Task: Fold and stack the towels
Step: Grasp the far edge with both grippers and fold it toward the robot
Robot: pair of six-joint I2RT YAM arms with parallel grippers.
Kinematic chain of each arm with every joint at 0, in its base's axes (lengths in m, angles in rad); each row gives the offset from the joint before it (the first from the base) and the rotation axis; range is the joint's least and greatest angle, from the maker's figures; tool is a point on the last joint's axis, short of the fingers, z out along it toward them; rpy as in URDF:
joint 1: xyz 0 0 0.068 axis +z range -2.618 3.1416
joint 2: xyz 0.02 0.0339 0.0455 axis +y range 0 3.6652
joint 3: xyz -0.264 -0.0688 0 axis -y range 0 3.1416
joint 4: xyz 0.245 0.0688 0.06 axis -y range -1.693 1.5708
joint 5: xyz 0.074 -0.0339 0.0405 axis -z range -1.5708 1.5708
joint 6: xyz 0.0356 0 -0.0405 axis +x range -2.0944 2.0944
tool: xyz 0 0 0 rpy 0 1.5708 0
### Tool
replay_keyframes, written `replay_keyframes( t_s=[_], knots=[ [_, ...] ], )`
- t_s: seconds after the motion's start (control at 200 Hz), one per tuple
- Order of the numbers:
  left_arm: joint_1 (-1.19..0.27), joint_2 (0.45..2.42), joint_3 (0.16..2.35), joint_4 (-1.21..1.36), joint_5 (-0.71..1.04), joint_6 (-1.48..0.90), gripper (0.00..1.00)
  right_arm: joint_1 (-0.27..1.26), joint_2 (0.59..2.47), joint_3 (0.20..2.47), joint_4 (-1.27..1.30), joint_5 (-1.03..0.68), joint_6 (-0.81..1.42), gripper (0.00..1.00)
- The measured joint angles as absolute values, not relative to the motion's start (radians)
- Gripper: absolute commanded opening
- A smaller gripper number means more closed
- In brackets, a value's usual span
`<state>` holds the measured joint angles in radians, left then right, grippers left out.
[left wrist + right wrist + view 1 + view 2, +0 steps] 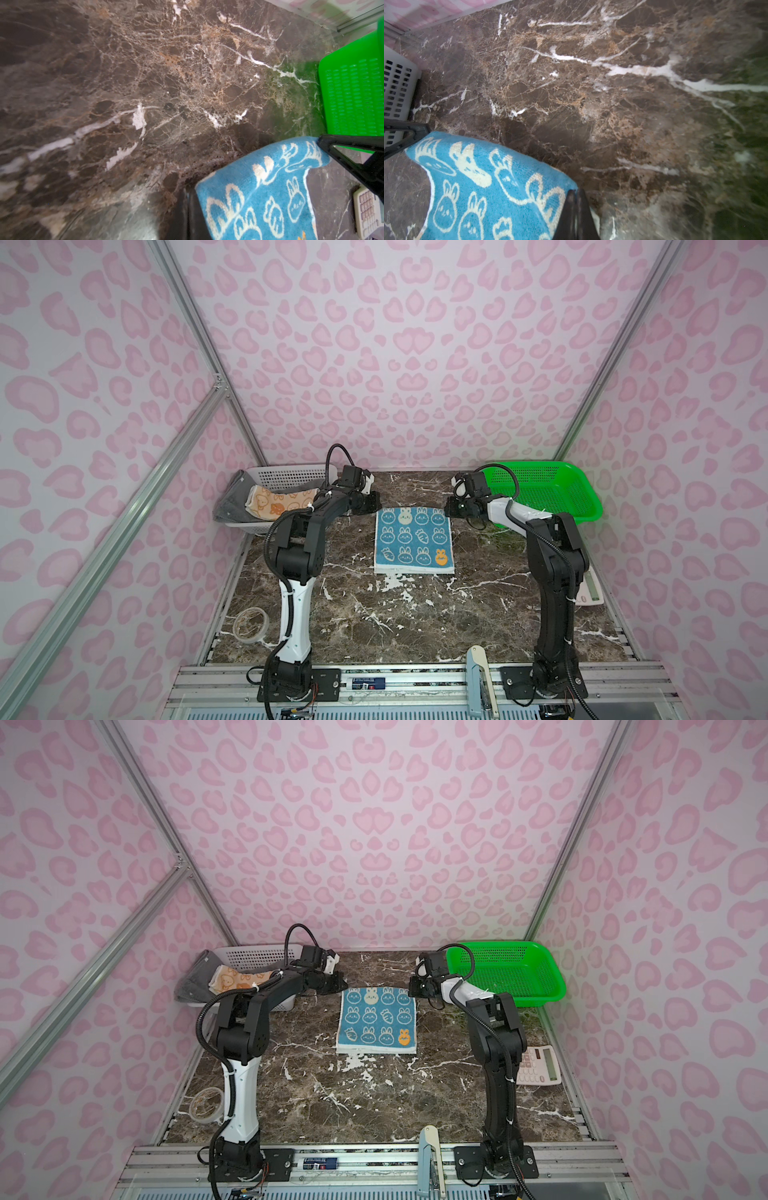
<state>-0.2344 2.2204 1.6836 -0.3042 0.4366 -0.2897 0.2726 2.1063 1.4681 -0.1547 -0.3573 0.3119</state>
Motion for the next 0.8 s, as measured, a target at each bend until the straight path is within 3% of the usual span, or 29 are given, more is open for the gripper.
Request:
replay_keyframes(
  t_s=[0.245,0.8],
  knots=[
    [-0.236,2.045,1.514,-0.172,0.492,-0.295,0.03,0.273,1.998,1.303,-0.077,-0.385,0.291,0.00],
    [-0.262,1.863,1.264,-0.121,0.522,-0.258,0.03,0.326,1.763,1.072,-0.017,-0.361,0.245,0.00]
  ],
)
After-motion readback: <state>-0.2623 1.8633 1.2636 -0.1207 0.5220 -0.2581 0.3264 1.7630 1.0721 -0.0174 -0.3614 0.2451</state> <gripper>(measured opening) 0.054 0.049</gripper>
